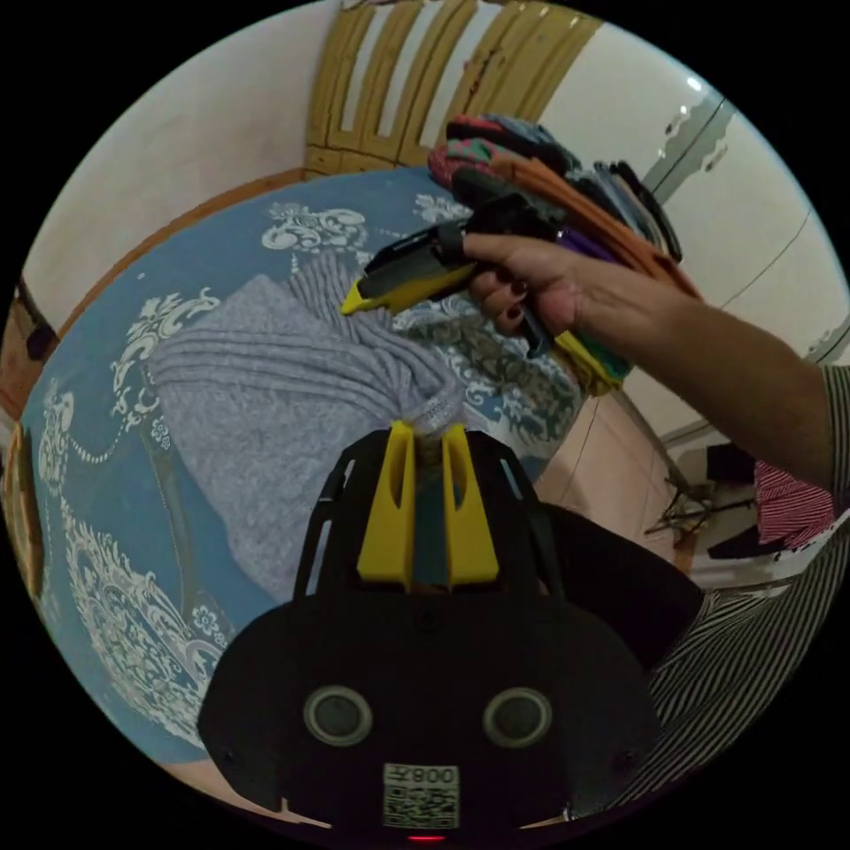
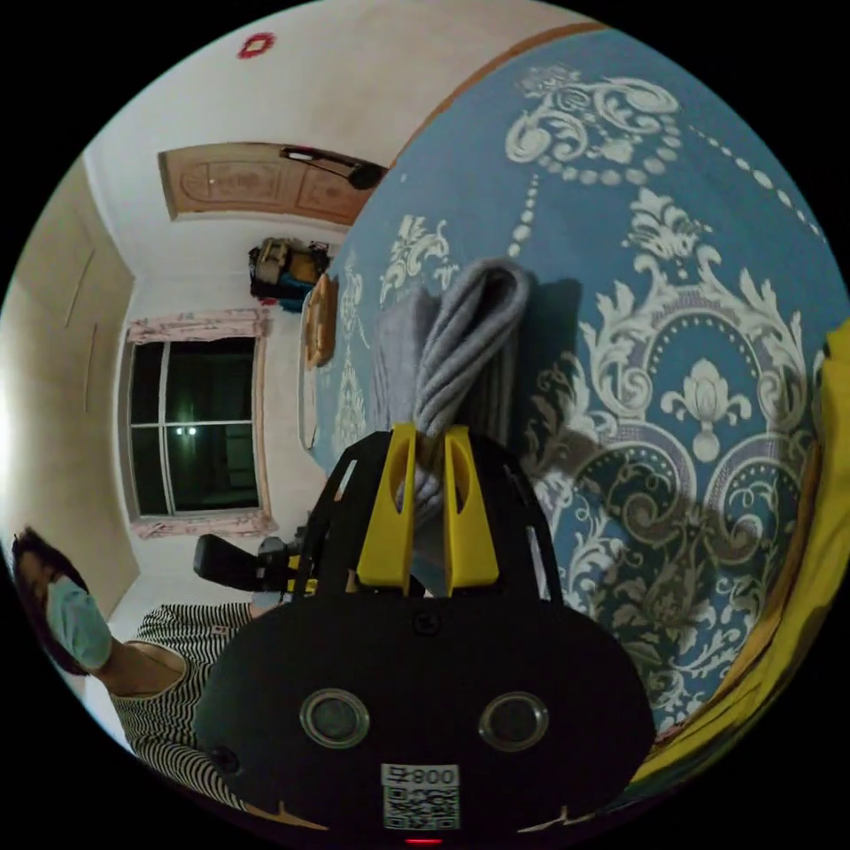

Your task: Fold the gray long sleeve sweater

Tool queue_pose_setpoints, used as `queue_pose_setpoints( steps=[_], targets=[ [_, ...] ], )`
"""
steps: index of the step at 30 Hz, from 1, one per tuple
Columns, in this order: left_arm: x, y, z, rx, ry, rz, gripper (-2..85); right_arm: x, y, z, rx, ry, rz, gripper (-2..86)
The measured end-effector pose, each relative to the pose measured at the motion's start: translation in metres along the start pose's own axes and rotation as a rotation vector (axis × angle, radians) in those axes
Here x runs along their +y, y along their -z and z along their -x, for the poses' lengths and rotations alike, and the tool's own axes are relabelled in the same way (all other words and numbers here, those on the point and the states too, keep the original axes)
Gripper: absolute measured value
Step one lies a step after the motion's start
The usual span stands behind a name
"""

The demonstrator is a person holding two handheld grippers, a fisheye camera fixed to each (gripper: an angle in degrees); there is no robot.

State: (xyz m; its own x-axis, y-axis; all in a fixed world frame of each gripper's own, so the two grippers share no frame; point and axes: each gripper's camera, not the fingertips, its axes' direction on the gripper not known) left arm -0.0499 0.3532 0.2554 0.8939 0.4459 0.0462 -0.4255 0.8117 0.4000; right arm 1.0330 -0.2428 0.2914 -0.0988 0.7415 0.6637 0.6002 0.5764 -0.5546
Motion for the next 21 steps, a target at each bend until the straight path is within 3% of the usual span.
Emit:
queue_pose_setpoints(
  steps=[8,12,15,19,21],
  targets=[
    [0.004,-0.073,-0.036,-0.136,-0.037,0.097,5.8,0.025,0.053,-0.005,0.083,0.014,-0.028,5.0],
    [0.005,-0.086,-0.045,-0.173,-0.049,0.085,5.8,0.06,0.077,0.037,0.262,0.125,-0.097,2.4],
    [0.006,-0.098,-0.05,-0.213,-0.064,0.091,5.8,0.092,0.074,0.068,0.286,0.252,-0.112,1.0],
    [0.009,-0.109,-0.043,-0.216,-0.069,0.116,6.0,0.109,0.024,0.063,0.313,0.304,0.147,0.2],
    [0.012,-0.103,-0.036,-0.193,-0.065,0.123,5.9,0.116,0.017,0.054,0.347,0.31,0.159,0.1]
  ],
)
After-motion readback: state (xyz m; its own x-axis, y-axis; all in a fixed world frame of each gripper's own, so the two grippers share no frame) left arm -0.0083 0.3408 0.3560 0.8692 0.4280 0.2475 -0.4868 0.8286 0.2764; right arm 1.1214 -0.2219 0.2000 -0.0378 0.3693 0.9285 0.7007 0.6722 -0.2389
